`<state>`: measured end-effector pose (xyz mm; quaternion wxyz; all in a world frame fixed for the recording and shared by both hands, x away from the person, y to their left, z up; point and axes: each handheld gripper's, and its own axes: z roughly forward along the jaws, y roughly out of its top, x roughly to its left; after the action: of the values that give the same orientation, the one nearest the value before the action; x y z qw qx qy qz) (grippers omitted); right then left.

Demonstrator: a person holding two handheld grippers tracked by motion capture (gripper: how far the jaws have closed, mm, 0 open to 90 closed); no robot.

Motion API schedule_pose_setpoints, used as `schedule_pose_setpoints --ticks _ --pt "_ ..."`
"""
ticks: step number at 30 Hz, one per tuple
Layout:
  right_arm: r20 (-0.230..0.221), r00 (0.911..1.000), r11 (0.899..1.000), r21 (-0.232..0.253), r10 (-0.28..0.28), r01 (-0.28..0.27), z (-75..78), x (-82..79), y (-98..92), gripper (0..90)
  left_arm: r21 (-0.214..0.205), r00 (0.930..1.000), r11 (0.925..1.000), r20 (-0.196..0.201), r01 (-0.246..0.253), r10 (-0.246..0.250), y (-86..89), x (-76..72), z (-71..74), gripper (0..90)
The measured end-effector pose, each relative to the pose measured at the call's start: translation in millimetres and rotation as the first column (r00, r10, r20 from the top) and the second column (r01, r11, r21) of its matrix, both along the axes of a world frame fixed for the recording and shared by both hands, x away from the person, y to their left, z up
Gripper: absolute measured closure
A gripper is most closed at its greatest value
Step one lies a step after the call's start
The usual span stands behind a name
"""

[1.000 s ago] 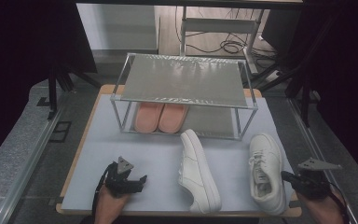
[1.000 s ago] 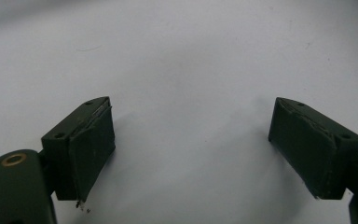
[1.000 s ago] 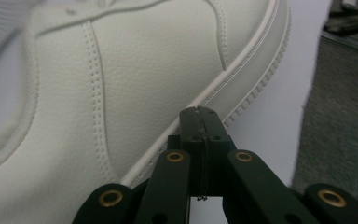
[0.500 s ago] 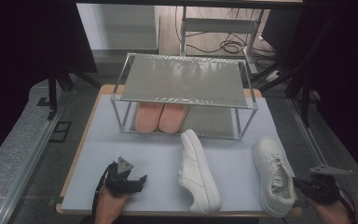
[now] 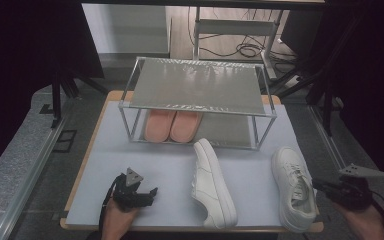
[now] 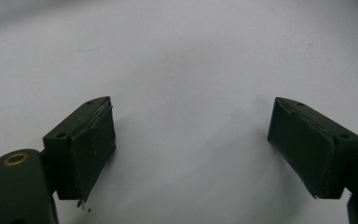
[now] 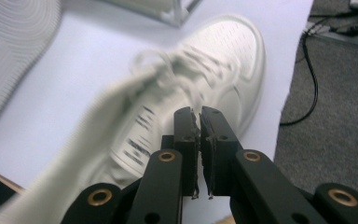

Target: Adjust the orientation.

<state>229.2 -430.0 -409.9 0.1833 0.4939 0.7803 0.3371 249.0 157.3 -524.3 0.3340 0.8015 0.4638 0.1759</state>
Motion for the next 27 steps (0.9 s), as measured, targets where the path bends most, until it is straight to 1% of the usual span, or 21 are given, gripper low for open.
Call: schedule_pose_setpoints --ticks 3,6,7,8,10,15,17,19,22,23,24,25,27 --pt "0.013 0.9997 1.000 0.006 0.022 -0.022 11.1 1.0 9.2 87.4 0.000 1.0000 1.0000 0.000 0.000 0.000 0.0 0.0 0.0 14.9" --pt "0.023 0.9987 0.999 0.023 0.047 -0.047 17.9 2.1 19.0 89.6 0.000 1.0000 1.0000 0.000 0.000 0.000 0.0 0.0 0.0 14.9" --pt "0.024 0.9980 0.998 0.030 0.059 -0.059 19.9 3.2 24.2 89.8 0.000 1.0000 1.0000 0.000 0.000 0.000 0.0 0.0 0.0 14.9" --pt "0.025 0.9967 0.996 0.035 0.076 -0.077 21.6 5.9 33.7 90.0 0.000 1.0000 1.0000 0.000 0.000 0.000 0.0 0.0 0.0 14.9" --pt "0.024 0.9962 0.996 0.037 0.084 -0.085 22.0 7.0 37.4 90.0 -0.001 1.0000 1.0000 0.001 0.000 0.000 0.0 -0.1 0.0 14.9" --pt "0.016 0.9911 0.990 0.046 0.132 -0.133 21.8 15.4 63.5 90.0 -0.001 1.0000 1.0000 0.001 0.000 0.000 0.0 -0.1 0.0 14.9" --pt "0.012 0.9862 0.985 0.046 0.165 -0.165 20.9 19.3 78.1 90.0 -0.001 1.0000 1.0000 0.001 0.000 0.000 0.0 -0.1 0.0 14.9" --pt "0.013 0.9824 0.981 0.046 0.186 -0.187 20.1 21.2 87.4 90.0 -0.001 1.0000 1.0000 0.001 0.000 0.000 0.0 -0.2 0.0 14.9" --pt "0.010 0.9733 0.972 0.040 0.229 -0.230 16.9 25.9 107.8 90.0 -0.001 1.0000 1.0000 0.002 0.000 0.000 -0.1 -0.2 -0.1 15.0" --pt "0.009 0.9695 0.969 0.037 0.245 -0.245 15.3 27.4 114.1 90.0 -0.001 1.0000 1.0000 0.002 0.000 0.000 -0.1 -0.3 -0.1 15.0" --pt "0.003 0.9627 0.962 0.030 0.270 -0.270 12.3 29.8 126.8 90.0 -0.001 1.0000 1.0000 0.003 0.000 0.000 -0.1 -0.3 -0.1 15.0" --pt "0.003 0.9627 0.962 0.030 0.270 -0.270 12.3 29.8 126.8 90.0 -0.001 1.0000 1.0000 0.003 0.000 0.000 -0.1 -0.3 -0.1 15.0" --pt "0.000 0.9561 0.956 0.024 0.293 -0.293 9.1 31.9 138.8 90.0 -0.003 1.0000 1.0000 0.003 -0.001 0.001 -0.2 -0.4 -0.1 15.0"
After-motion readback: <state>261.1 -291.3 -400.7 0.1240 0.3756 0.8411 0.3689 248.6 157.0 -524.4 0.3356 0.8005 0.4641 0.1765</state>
